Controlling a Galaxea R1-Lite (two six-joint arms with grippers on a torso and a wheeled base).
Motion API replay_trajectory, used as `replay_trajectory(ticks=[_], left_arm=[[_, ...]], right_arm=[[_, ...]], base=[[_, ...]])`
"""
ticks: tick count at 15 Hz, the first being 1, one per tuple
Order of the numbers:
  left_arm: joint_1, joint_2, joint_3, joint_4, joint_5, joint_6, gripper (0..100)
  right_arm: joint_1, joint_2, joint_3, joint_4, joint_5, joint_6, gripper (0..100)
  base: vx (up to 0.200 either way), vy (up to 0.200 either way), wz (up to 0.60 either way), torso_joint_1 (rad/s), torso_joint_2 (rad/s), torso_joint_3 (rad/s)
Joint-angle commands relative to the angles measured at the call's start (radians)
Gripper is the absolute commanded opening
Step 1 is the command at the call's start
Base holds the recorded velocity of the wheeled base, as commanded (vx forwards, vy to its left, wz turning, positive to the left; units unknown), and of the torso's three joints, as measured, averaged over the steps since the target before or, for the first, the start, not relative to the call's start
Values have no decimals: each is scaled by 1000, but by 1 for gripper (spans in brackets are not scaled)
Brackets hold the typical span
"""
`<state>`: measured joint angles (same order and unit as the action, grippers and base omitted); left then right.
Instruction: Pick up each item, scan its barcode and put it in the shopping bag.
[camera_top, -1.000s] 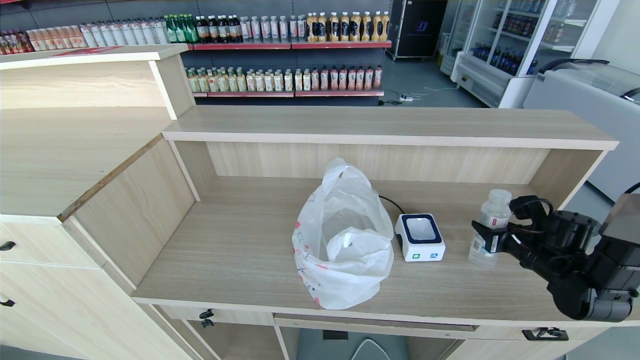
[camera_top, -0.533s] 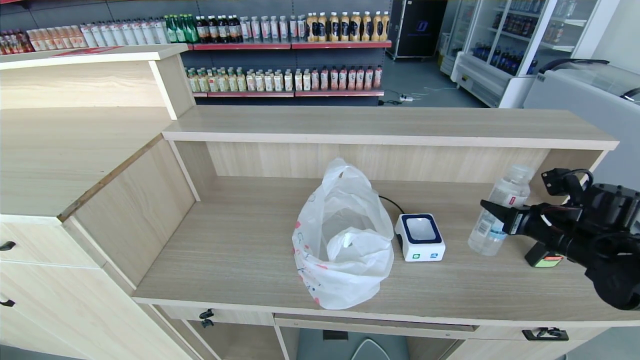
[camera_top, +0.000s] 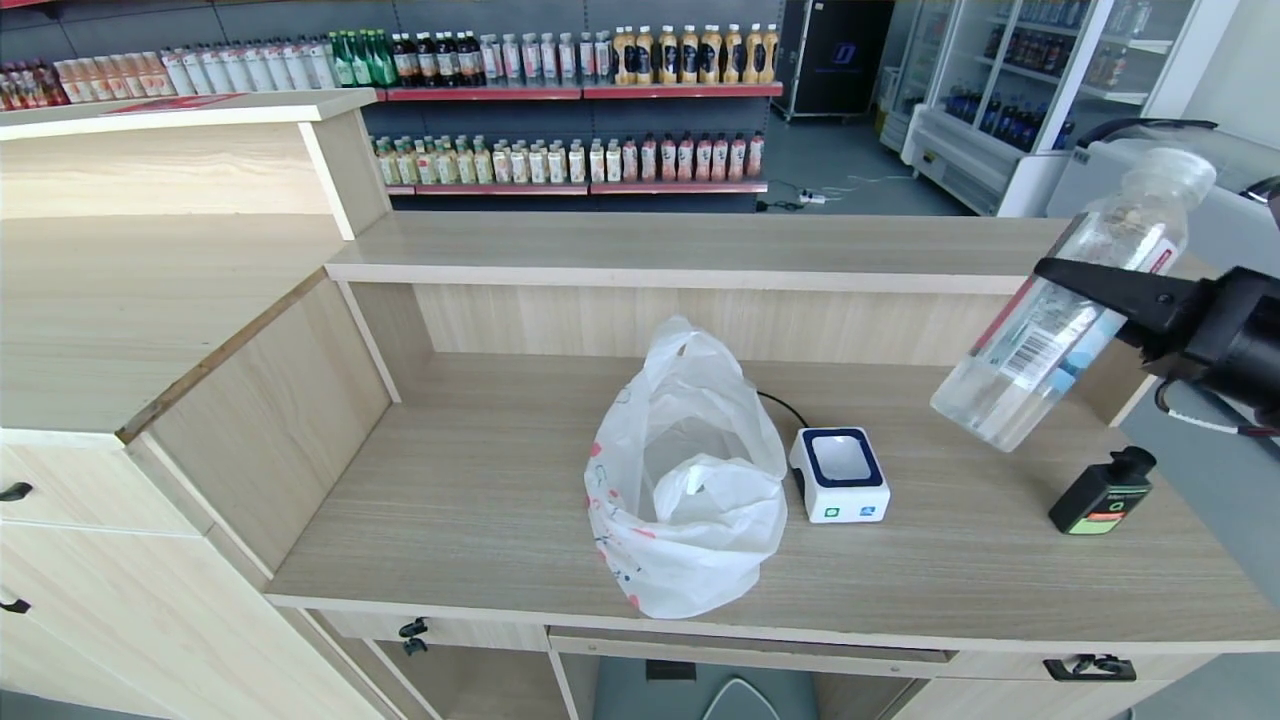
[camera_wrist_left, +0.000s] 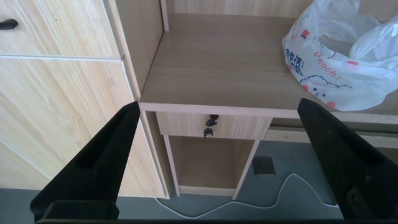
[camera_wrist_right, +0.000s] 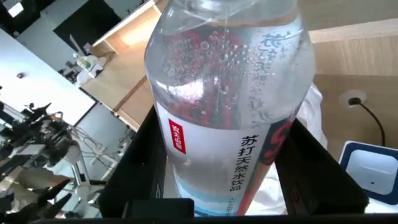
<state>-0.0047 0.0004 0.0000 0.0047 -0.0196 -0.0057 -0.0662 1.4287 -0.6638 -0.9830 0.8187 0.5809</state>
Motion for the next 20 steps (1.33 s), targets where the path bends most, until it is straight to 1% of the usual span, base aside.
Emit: replay_trajectory(ticks=[1,4,5,7,8,9,10,12,14,16,20], left_arm=[[0,1,0,0,0,0,100],[0,1,0,0,0,0,100],[0,1,0,0,0,0,100],[0,1,0,0,0,0,100],[0,1,0,0,0,0,100],[0,1,0,0,0,0,100],[0,1,0,0,0,0,100],[0,1,0,0,0,0,100],[0,1,0,0,0,0,100],[0,1,0,0,0,0,100],[0,1,0,0,0,0,100]], right_arm=[[40,-117,-30,43,11,27,0],[146,-263,-42,274,40,42,0],[183,-277,-43,287,43,42,0],[203,-292,-45,288,56,54,0],[233,-306,-66,285,119,106,0],[241,-307,-77,285,134,125,0],[252,-320,-108,287,152,174,0],[295,-310,-128,293,197,178,0],[298,-303,-123,294,214,178,0],[309,-310,-92,305,284,178,0],[322,-307,-99,322,286,174,0]], base=[[0,0,0,0,0,0],[0,0,0,0,0,0],[0,0,0,0,0,0],[0,0,0,0,0,0],[0,0,0,0,0,0],[0,0,0,0,0,0],[0,0,0,0,0,0],[0,0,0,0,0,0],[0,0,0,0,0,0],[0,0,0,0,0,0],[0,0,0,0,0,0]])
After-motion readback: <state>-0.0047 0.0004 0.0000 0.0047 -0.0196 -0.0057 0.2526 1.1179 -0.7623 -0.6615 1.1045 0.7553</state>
